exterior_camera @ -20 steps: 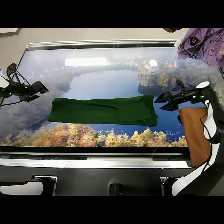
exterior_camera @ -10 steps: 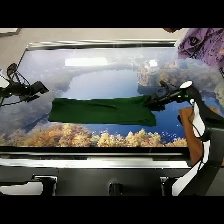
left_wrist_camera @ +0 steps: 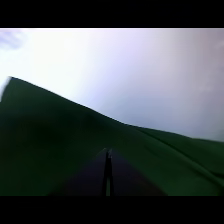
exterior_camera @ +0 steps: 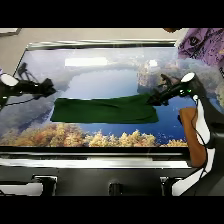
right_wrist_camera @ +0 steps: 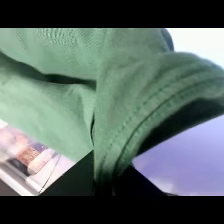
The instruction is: Fold the clothes and pants, and hang the long-sleeved shirts on hangers.
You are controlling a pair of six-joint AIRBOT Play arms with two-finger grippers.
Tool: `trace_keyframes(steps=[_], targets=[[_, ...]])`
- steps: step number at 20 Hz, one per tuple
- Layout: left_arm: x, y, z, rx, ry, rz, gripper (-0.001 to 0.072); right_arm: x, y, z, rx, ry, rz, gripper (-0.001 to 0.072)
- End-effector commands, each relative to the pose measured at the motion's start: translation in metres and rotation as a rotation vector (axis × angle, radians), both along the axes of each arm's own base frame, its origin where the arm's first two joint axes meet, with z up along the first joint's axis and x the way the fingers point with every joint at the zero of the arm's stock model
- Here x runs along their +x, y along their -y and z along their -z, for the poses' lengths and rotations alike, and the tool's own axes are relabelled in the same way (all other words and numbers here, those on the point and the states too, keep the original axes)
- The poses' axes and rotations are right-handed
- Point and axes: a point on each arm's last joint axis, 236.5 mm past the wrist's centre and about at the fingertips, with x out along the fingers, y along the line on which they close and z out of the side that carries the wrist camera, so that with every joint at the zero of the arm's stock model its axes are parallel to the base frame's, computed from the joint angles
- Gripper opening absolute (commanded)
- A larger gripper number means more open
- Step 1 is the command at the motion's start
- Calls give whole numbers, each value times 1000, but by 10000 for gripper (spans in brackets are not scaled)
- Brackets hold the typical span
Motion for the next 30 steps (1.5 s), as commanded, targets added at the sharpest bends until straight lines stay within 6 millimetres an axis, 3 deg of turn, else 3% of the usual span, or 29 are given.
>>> trace_keyframes(steps=[1,4,8,11,13,16,21,25,28,30], targets=[[-4,105,11,-192,-55,88,18,-5,21,-42,-122,42,74,22],[-23,219,37,-300,-104,173,18,-13,42,-71,-231,85,115,23],[-53,344,52,-460,-143,194,18,-27,58,-103,-314,119,137,23],[-76,414,59,-509,-176,260,18,-29,72,-126,-381,158,150,23],[-83,446,66,-535,-201,254,17,-30,76,-139,-399,182,156,23],[-90,480,77,-571,-247,239,17,-34,91,-153,-466,180,174,23],[-77,503,83,-624,-240,142,17,-40,96,-159,-486,163,181,24],[-82,524,88,-656,-263,129,17,-45,96,-162,-491,156,180,24],[-83,528,80,-662,-254,159,17,-46,107,-172,-535,167,211,24],[-79,515,71,-659,-278,189,16,-46,113,-180,-556,169,246,24]])
